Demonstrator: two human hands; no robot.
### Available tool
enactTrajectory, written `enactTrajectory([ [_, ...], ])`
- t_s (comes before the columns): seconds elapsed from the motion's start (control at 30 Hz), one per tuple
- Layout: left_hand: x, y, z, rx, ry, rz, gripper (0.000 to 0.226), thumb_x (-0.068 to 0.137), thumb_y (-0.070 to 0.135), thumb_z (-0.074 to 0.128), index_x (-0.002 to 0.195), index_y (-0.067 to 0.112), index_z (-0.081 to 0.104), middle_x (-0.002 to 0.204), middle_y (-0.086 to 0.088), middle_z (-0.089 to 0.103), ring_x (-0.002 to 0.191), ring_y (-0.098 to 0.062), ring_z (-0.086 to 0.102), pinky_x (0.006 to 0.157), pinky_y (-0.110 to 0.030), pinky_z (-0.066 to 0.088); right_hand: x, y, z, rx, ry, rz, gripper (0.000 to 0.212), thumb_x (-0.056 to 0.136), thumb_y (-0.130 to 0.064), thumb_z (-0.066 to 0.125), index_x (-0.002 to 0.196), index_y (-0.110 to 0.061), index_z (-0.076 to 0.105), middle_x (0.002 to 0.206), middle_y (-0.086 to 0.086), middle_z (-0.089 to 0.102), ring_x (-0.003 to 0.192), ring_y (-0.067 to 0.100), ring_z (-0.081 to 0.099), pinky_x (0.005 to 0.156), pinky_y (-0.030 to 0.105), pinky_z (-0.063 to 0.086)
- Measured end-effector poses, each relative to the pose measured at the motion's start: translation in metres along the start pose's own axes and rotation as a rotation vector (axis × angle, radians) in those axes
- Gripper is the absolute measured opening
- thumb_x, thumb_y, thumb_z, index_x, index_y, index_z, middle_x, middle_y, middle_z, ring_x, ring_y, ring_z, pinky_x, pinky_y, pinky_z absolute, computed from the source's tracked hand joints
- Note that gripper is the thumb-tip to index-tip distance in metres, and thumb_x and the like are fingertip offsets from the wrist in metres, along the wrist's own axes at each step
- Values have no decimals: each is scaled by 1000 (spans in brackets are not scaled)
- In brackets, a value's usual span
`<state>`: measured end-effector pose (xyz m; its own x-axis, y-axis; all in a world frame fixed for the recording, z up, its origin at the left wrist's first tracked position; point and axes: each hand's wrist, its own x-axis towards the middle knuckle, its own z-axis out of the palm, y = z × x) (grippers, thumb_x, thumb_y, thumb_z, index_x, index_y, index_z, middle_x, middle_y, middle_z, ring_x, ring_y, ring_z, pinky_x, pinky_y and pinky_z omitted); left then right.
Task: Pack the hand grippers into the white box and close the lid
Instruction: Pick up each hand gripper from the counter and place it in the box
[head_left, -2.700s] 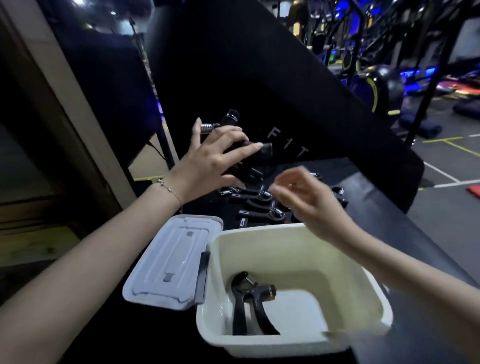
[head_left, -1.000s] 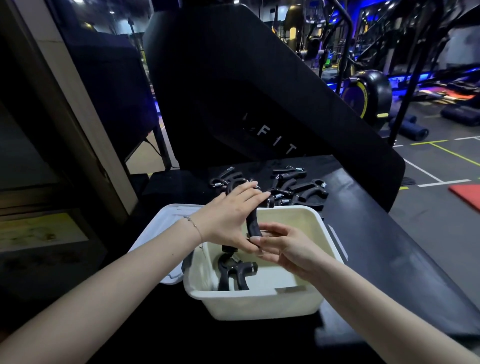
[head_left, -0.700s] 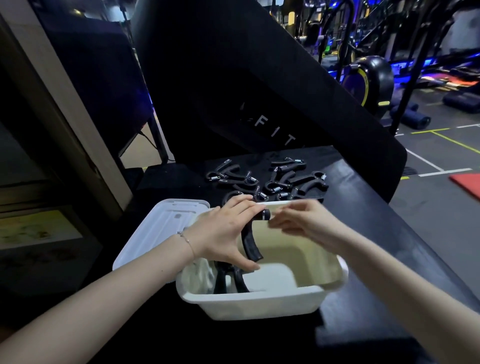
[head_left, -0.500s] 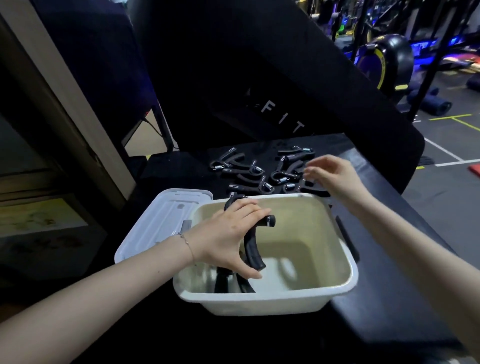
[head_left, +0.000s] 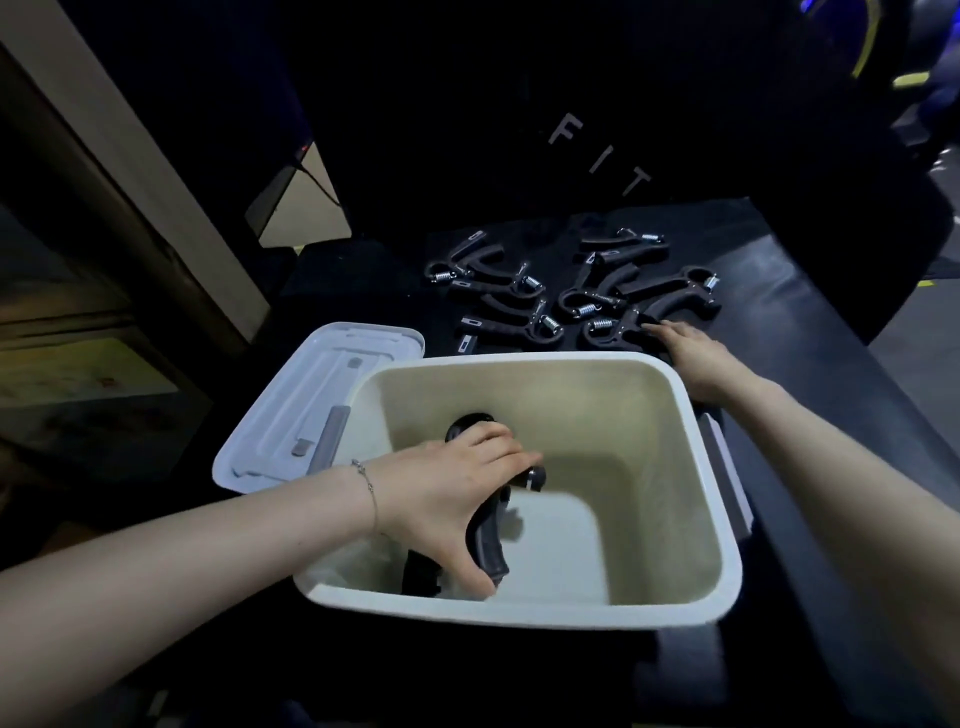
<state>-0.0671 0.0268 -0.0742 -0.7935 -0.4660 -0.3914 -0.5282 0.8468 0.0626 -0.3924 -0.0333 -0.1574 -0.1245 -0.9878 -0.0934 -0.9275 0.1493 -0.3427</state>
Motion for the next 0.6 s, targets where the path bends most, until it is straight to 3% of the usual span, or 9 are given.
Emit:
enactTrajectory([
  [0.43,3,-1,14,37,-81,-5,110,64,60,74,147,17,17,143,6,26,137,-12,7,97,-37,48,20,9,7,-37,30,-54,66,82,-32,65,135,0,42,132,25,49,123,41,41,101,46,37],
  [0.53,2,0,17,51,-57,7,107,64,59,74,145,15,20,141,4,28,136,-14,12,98,-27,41,16,5,7,-39,86,-86,46,80,-32,65,107,3,56,111,28,60,107,43,52,85,42,42],
  [0.6,0,0,20,53,-47,-9,107,64,61,73,144,12,21,140,2,29,135,-16,17,101,-25,37,11,1,8,-43,117,-100,38,79,-31,66,92,3,56,100,29,61,99,43,54,76,41,41],
])
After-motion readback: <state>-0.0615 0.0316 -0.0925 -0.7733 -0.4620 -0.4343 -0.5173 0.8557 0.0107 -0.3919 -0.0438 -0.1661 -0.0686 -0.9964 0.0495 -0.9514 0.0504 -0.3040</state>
